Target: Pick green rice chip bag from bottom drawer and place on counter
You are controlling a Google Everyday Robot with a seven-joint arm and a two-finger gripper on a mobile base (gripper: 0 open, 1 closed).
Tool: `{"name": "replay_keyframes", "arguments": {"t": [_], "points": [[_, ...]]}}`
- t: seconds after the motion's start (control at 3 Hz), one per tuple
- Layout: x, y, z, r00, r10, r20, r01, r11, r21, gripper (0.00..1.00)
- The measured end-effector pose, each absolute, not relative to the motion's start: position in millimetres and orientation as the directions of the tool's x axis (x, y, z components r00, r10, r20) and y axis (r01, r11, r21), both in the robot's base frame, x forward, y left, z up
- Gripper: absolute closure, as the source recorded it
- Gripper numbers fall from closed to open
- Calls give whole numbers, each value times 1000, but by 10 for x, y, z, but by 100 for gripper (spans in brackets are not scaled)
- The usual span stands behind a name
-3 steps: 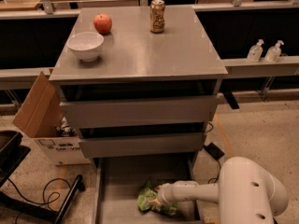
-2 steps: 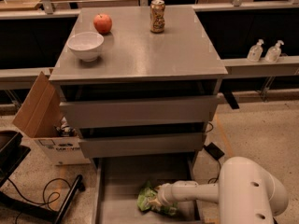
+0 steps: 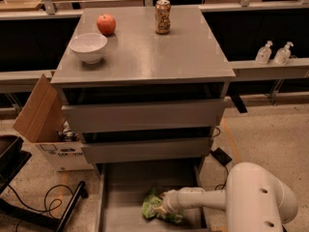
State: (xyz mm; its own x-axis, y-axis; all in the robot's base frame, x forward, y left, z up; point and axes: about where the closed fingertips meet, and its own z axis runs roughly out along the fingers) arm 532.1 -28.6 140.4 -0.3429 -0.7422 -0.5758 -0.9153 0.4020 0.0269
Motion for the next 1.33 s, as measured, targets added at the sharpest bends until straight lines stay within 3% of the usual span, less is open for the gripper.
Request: {"name": "replay_keyframes", "arguments": {"t": [1.33], "points": [[5321, -287, 1405, -343, -742, -576, -915, 402, 27, 100]]}}
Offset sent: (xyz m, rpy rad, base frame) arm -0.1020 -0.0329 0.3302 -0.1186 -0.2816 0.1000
